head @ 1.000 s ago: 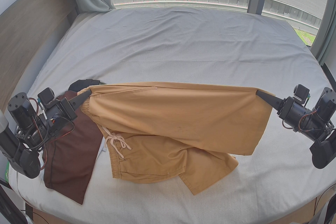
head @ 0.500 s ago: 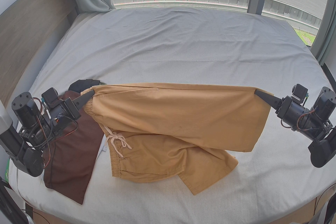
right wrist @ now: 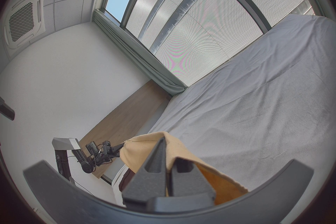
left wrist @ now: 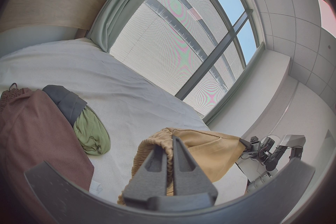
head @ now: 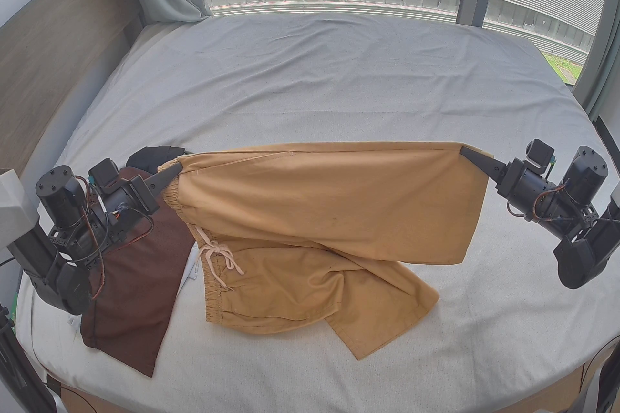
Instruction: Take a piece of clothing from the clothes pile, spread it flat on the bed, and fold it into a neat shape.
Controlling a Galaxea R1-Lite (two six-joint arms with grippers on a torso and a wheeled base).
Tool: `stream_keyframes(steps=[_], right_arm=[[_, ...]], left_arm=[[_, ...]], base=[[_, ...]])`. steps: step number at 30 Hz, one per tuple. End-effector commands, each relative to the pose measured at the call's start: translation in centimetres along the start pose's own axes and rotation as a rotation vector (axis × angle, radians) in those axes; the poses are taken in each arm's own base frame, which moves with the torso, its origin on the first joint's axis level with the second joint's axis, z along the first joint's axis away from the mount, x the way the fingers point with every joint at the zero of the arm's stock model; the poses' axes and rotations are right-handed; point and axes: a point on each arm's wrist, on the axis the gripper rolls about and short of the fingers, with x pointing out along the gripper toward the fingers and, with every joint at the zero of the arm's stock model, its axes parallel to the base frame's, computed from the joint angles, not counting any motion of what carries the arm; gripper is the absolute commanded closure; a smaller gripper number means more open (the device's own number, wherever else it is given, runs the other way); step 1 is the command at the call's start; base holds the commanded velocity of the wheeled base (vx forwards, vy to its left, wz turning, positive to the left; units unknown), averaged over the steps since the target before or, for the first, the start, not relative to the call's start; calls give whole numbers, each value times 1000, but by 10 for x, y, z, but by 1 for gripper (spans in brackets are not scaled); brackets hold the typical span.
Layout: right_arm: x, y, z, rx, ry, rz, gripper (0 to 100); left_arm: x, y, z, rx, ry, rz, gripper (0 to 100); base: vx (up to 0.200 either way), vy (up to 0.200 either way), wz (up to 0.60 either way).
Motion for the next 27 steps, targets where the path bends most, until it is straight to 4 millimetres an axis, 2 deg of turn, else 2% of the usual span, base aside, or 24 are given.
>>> stream_keyframes(steps=[1,3,4,20,27], right_arm=[[10,-18,-6,13,10,-17,100],[10,-18,-6,13,10,-17,100],[15,-27,-7,12,7,-22,100],[41,-56,-13,2,-7,-17,100],[53,-69,-14,-6,-17,-4,100]], left_arm=[[8,10,-4,-7,4,13,100],[8,10,-4,-7,4,13,100],[14,15,-5,-6,-10,27,100],[48,35,-17,-12,-42,54,100],[62,38,-19,-12,-76,61,100]], base=[[0,0,0],[0,0,0],[0,0,0],[0,0,0],[0,0,0]])
